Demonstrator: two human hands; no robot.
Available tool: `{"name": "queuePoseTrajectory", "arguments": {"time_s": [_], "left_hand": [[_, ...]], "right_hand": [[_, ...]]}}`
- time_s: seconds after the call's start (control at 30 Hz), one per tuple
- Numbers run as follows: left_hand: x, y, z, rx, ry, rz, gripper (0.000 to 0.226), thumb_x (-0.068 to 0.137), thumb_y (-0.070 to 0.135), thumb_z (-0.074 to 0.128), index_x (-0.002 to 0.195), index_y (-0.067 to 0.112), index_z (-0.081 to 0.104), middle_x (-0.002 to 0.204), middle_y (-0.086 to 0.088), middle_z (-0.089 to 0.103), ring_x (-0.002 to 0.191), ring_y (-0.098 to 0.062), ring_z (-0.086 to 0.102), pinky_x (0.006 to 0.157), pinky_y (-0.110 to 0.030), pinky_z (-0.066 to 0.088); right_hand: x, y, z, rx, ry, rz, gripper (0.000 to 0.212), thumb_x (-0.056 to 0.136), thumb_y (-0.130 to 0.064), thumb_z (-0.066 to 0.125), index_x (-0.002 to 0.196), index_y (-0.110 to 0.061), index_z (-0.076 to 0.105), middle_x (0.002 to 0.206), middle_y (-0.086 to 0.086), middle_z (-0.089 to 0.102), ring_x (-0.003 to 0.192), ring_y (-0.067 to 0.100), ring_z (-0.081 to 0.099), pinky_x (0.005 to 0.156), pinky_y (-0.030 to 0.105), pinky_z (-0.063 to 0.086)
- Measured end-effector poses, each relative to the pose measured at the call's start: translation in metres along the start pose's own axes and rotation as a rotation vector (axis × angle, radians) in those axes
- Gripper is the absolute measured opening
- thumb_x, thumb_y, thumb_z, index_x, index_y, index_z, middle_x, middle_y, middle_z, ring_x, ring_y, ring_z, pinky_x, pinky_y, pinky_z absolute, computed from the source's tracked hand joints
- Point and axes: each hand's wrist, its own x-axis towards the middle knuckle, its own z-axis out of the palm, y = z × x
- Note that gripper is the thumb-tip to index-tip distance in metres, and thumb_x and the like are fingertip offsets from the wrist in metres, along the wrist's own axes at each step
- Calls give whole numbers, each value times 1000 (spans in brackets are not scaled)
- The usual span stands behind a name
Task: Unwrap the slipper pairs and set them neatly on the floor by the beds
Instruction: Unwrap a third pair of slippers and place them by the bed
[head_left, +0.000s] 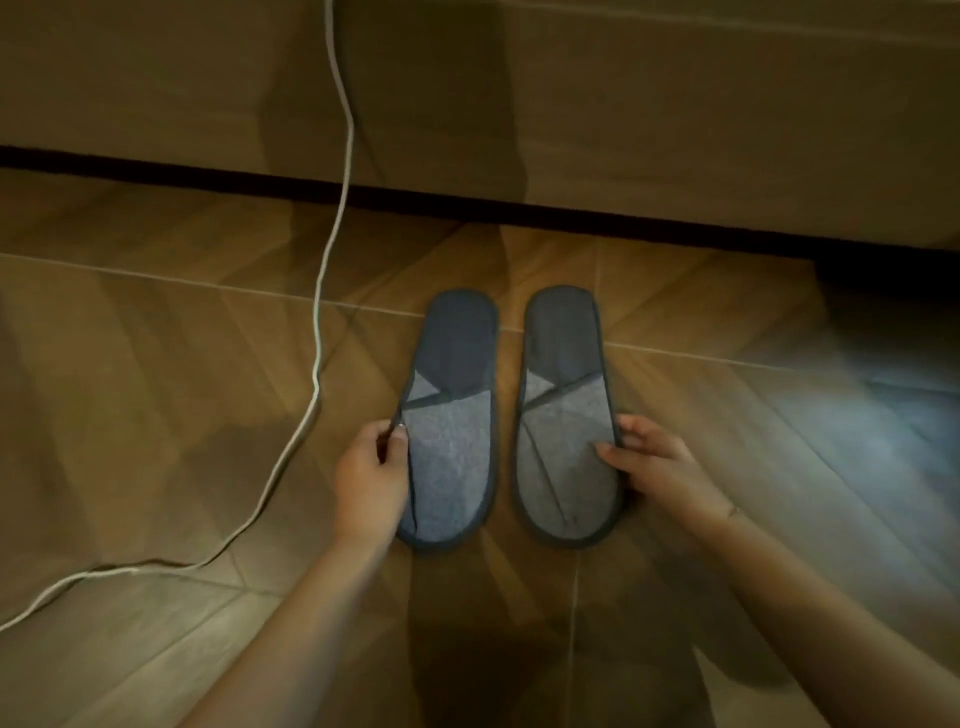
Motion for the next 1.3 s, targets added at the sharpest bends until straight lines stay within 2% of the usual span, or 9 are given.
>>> {"name": "queuePoseTrajectory", "arguments": {"time_s": [0.13, 0.2, 0.27, 0.33, 0.43, 0.57, 0.73, 1.0, 1.3], "left_hand": [[-1, -12, 2, 20, 86, 182, 29, 94, 23, 55, 122, 16, 51, 107, 2, 57, 98, -15, 57, 82, -28, 46], [-6, -13, -4, 295, 138, 328, 34, 90, 23, 60, 123, 17, 52, 118, -5, 53, 107, -23, 54, 88, -40, 49], [-12, -11, -11, 563, 191, 466, 39, 88, 25, 62, 125, 19, 52, 127, -6, 49, 113, -27, 50, 88, -45, 47], [-18, -5, -16, 601, 112, 563, 40, 90, 26, 59, 129, 20, 52, 134, -4, 45, 118, -25, 47, 91, -42, 45], [-26, -1, -4, 665, -112, 669, 46, 95, 36, 47, 140, 26, 41, 151, 1, 29, 136, -19, 32, 105, -35, 36], [-29, -8, 20, 745, -198, 651, 53, 99, 42, 26, 151, 32, 15, 162, 1, -3, 149, -17, -4, 121, -39, 9], [-23, -25, 18, 802, -177, 653, 61, 93, 49, 3, 152, 35, 5, 162, 3, -8, 148, -15, -12, 121, -38, 5], [-9, -31, -1, 777, -181, 616, 53, 101, 45, 20, 150, 38, 2, 161, 6, -11, 147, -13, -14, 120, -38, -4], [1, -34, -10, 776, -196, 627, 54, 101, 41, 25, 151, 39, 4, 161, 9, -12, 147, -12, -15, 117, -42, -8]], "right_hand": [[-3, 4, 6, -63, 65, -139, 24, 86, -7, 64, 110, -11, 61, 100, 2, 70, 88, 12, 69, 61, 14, 54], [-3, 4, 12, -187, 152, -172, 28, 84, -11, 68, 111, -10, 60, 95, 1, 66, 87, 15, 66, 61, 13, 53], [-6, 4, 19, -337, 235, -169, 37, 81, -18, 73, 113, -10, 58, 96, 5, 64, 88, 21, 64, 74, 27, 56], [-10, 4, 24, -482, 289, -224, 47, 79, -24, 75, 120, -12, 56, 104, 7, 61, 90, 22, 62, 85, 36, 54], [-20, 6, 27, -707, 355, -443, 60, 83, -19, 71, 137, -14, 46, 122, 1, 45, 111, 16, 49, 103, 27, 39], [-26, 9, 34, -929, 267, -688, 64, 85, -24, 67, 143, -20, 38, 156, 3, 22, 143, 19, 17, 116, 33, 18], [-18, 16, 40, -1042, 36, -637, 73, 88, -37, 61, 149, -29, 22, 155, -15, -7, 144, 8, -14, 121, 35, 4], [-26, 26, 66, -916, -15, -587, 71, 89, -32, 62, 148, -31, 22, 150, -24, -6, 144, 5, -16, 119, 36, 1], [-27, 36, 87, -903, 54, -647, 70, 88, -33, 63, 148, -26, 27, 160, -9, 5, 146, 10, -12, 117, 31, -3]]}}
